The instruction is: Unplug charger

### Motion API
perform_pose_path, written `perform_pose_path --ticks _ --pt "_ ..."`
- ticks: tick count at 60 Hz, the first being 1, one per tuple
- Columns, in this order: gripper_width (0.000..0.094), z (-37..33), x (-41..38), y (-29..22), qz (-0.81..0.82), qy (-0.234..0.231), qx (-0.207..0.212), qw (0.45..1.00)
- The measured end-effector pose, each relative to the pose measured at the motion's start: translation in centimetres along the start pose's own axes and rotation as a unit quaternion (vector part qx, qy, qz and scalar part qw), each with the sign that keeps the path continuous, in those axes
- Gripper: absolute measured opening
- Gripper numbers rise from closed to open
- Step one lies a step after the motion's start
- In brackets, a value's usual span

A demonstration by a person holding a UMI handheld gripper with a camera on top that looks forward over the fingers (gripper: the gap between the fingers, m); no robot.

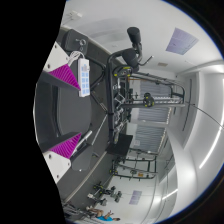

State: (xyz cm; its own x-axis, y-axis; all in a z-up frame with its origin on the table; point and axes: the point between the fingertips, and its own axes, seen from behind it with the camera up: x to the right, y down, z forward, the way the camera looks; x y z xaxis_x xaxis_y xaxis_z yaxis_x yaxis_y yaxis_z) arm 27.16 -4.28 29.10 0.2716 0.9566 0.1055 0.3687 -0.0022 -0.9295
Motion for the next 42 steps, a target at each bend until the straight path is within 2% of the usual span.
perform_pose_path --ticks 16,33,42 --pt "0.0857 0.8 -4.4 -1.1 -0.017 -0.031 0.008 0.999" --pt "0.0856 3.4 -15.8 0.5 -0.008 -0.147 0.011 0.989" --pt "0.0856 7.2 -20.7 3.1 -0.015 -0.180 0.012 0.983"
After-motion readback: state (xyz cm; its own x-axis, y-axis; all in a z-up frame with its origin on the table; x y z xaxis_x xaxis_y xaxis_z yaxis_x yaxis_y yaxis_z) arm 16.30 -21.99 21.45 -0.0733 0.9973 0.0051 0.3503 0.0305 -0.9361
